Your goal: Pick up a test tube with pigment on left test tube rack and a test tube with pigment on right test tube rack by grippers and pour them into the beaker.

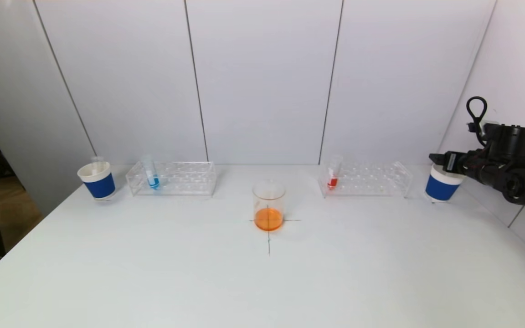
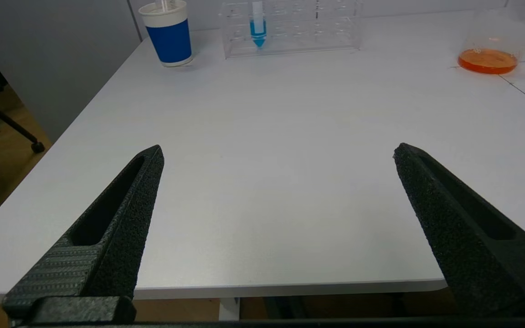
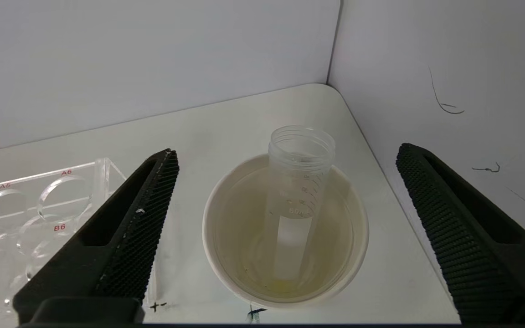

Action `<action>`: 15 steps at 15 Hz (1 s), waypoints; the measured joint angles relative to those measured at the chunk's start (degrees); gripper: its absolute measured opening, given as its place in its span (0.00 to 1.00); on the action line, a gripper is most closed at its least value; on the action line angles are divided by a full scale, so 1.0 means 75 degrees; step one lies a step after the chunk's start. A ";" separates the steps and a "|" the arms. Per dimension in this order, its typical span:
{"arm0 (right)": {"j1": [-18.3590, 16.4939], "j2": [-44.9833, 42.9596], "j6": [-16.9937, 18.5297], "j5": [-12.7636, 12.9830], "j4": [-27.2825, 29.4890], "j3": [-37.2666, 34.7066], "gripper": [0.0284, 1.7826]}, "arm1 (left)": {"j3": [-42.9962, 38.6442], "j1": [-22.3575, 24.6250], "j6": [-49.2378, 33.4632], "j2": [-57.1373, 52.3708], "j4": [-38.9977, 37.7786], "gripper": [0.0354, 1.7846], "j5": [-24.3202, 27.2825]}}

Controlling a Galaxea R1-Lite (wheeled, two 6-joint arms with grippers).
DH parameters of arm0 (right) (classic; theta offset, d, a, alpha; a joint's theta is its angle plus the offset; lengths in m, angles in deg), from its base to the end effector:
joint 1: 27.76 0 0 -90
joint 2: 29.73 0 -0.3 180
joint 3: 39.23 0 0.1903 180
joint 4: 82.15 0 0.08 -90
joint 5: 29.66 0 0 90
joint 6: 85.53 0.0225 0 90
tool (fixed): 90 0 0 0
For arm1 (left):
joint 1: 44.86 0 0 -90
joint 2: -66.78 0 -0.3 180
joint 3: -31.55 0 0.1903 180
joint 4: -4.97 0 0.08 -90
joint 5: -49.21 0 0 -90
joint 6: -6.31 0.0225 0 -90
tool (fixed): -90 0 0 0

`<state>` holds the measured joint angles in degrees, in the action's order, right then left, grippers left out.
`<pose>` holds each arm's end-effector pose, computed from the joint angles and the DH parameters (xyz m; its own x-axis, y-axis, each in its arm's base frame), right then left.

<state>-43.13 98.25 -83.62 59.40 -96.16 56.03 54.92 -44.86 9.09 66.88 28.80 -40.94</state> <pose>0.4261 -0.1167 0.1007 0.9175 -0.2352 -0.3207 0.2602 0.9649 0.0368 -0.0227 0.0001 0.0747 0.9999 0.0026 -0.0098 -0.0021 0.9988 0.0485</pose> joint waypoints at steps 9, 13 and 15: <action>0.0728 -0.1499 -0.0096 0.0382 0.0023 -0.0835 1.00 | 0.0000 0.0000 0.0003 0.0000 -0.0003 0.99 0.0000; 0.1487 -0.3069 -0.0099 0.0504 0.0011 -0.2191 1.00 | 0.0000 0.0000 0.0003 0.0000 -0.0003 0.99 0.0000; 0.1910 -0.4031 -0.0101 0.0668 0.0011 -0.3014 1.00 | 0.0000 0.0000 0.0000 0.0000 -0.0003 0.99 0.0003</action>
<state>-28.81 68.01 -84.38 64.41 -96.07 33.43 54.92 -44.86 9.09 66.88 28.78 -40.92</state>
